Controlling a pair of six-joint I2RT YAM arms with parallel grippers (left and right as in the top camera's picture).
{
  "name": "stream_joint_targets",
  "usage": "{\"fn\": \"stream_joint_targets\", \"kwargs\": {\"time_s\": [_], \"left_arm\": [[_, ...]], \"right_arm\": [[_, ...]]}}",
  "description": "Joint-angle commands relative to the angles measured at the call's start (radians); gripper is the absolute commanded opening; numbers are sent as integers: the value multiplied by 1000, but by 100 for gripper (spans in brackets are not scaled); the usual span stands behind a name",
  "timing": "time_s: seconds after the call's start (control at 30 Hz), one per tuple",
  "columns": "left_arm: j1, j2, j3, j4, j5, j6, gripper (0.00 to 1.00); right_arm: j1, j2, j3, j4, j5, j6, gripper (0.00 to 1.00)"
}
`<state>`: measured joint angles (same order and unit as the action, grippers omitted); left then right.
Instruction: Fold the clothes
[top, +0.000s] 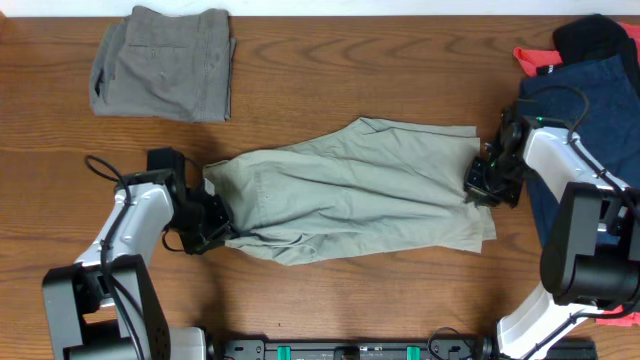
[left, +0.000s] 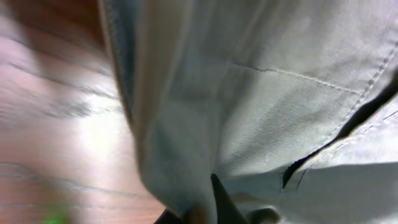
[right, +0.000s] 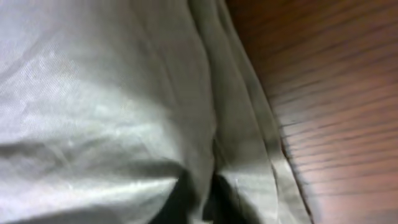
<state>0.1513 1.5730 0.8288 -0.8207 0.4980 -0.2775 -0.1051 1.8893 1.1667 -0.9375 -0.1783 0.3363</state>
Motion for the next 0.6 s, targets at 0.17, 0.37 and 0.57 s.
{"fn": "stream_joint_targets", "kwargs": {"time_s": [0.17,0.37,0.57], "left_arm": [[28,2,195,66,-106,-16,6],[29,2,293,96,-266,-16,7],[29,2,317,118,-283,-15,88]], "right_arm": [[-7,-19,-7,53,-5,79,1],[-85,-19,53,22,-5,78,1],[-135,-19,175,-70,-5,37,1]]}}
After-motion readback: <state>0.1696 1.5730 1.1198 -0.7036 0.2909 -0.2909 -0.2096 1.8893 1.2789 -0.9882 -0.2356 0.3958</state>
